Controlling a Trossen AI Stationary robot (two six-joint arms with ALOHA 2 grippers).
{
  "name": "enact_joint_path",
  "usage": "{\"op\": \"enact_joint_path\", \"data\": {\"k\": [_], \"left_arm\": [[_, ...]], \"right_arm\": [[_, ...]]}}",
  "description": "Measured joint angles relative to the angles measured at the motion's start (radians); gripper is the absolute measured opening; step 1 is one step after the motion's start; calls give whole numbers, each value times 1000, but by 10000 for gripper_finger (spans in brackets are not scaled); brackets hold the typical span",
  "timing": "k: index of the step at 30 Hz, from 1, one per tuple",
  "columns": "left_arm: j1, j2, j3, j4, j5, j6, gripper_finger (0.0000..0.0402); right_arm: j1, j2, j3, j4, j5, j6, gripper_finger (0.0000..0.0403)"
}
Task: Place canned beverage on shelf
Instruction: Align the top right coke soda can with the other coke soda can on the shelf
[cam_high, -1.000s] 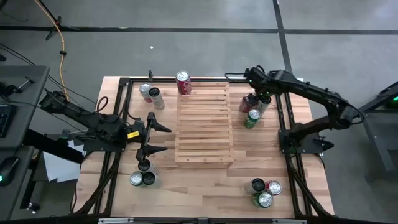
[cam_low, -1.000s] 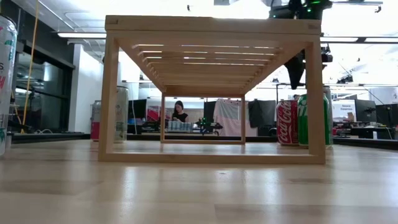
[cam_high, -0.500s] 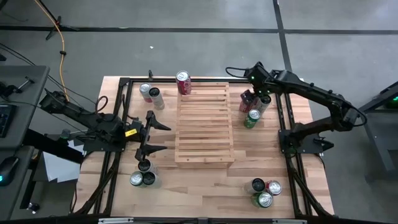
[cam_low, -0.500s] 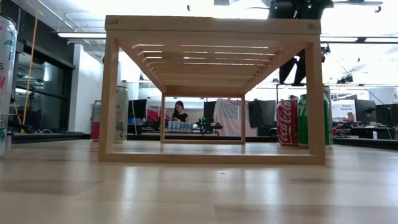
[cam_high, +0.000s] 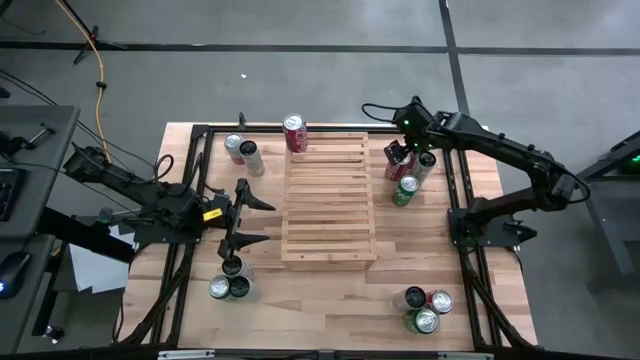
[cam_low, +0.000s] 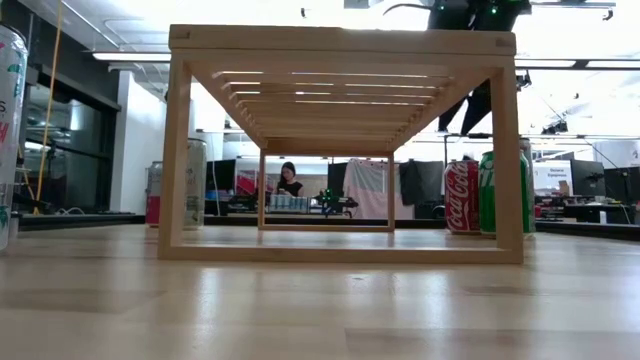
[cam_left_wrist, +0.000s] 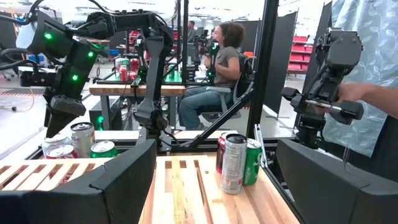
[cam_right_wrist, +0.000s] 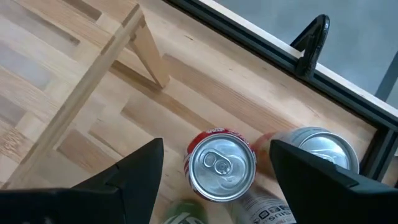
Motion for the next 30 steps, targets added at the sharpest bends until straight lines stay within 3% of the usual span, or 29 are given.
{"op": "enact_joint_path", "data": {"k": [24,30], "left_arm": [[0,0,0,1,0,18,323],[0,0,0,1,0,18,323]], "right_arm": [[0,0,0,3,-8,-107,280],[1,0,0,-24,11,-103,317]]}}
